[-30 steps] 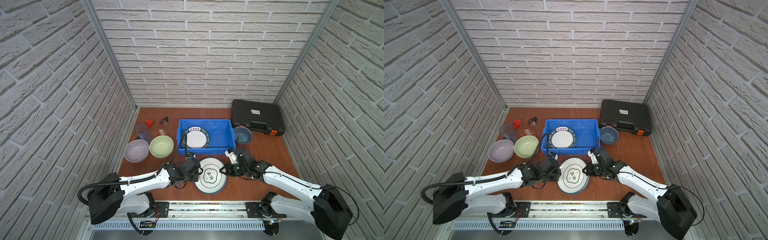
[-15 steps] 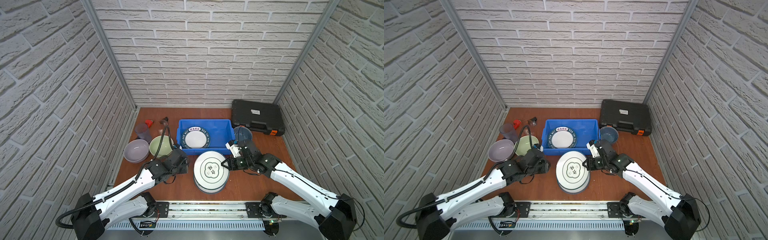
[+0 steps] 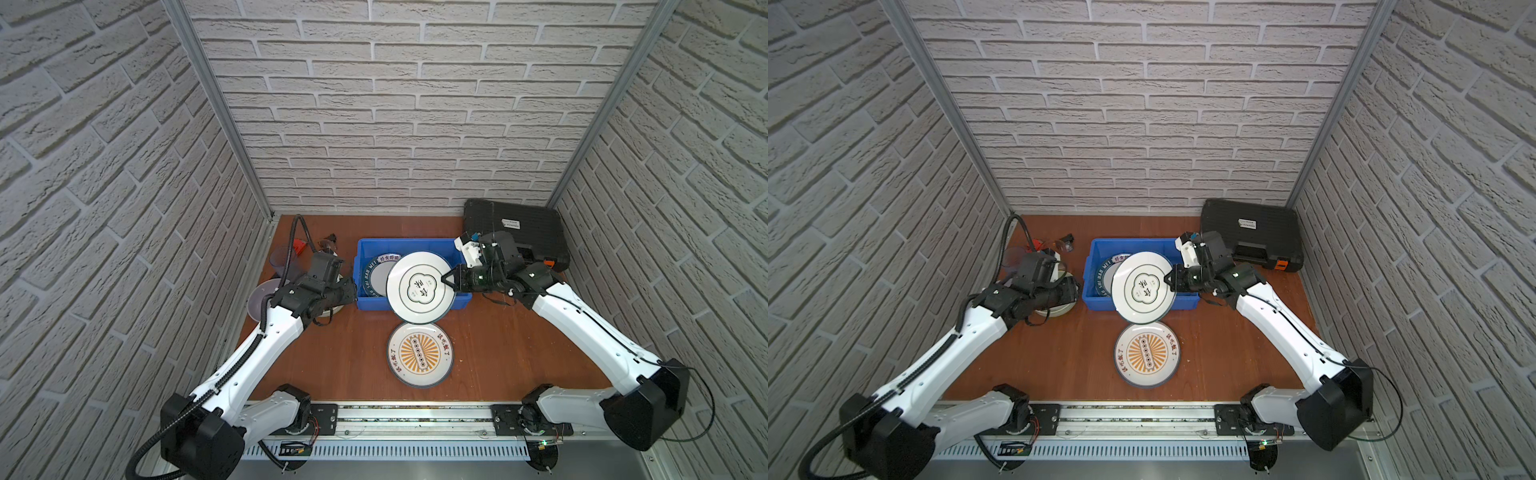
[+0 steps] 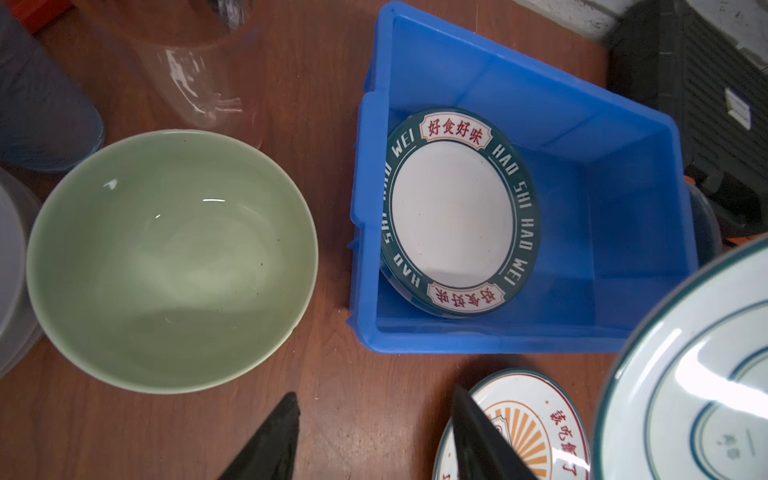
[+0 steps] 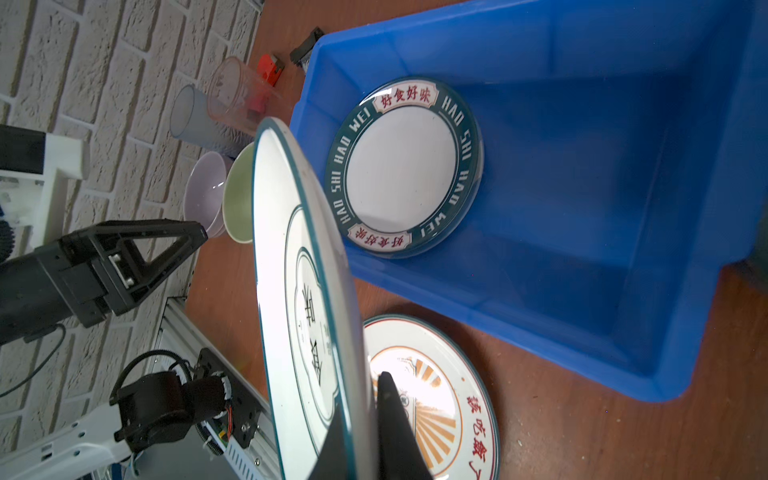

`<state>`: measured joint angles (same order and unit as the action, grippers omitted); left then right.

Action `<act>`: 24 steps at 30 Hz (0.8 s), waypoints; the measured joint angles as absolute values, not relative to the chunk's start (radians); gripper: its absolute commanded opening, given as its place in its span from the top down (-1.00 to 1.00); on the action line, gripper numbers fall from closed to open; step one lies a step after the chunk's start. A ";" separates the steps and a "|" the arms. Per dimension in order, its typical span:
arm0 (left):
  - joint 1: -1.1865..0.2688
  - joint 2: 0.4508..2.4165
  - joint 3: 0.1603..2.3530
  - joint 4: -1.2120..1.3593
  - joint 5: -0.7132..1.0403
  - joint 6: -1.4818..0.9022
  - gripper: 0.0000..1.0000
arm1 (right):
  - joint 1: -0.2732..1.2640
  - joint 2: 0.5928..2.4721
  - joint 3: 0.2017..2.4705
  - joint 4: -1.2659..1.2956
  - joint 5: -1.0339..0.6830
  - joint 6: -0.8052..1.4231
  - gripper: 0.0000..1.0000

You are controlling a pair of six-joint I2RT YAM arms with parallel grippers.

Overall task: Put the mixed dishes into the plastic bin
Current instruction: 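Lift the teal-rimmed plates with both grippers and carry them over the blue bin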

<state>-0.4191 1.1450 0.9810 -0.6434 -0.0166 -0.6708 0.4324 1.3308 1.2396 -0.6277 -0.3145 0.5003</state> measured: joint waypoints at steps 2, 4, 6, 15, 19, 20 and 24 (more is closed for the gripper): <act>-0.414 1.200 1.003 -0.632 -0.006 -0.645 -0.15 | 0.426 1.385 1.282 -0.605 -0.300 0.500 0.88; -0.413 1.238 1.013 -0.624 0.001 -0.628 -0.14 | 0.422 1.436 1.306 -0.566 -0.287 0.501 0.88; -0.412 1.273 1.015 -0.615 0.006 -0.616 -0.12 | 0.418 1.488 1.321 -0.526 -0.278 0.502 0.88; -0.408 1.388 1.015 -0.577 0.016 -0.593 0.09 | 0.409 1.747 1.376 -0.356 -0.279 0.545 0.88; -0.408 1.416 1.015 -0.560 0.024 -0.586 0.17 | 0.409 1.829 1.377 -0.294 -0.301 0.574 0.88; -0.408 1.421 1.015 -0.556 0.024 -0.585 0.21 | 0.409 1.846 1.377 -0.282 -0.308 0.582 0.88; -0.408 1.443 1.015 -0.545 0.029 -0.578 0.34 | 0.411 1.895 1.377 -0.249 -0.327 0.603 0.88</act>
<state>-0.4076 1.4425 1.0145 -0.5449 0.0288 -0.5781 0.4107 1.8954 1.3766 -0.2489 -0.3267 0.6033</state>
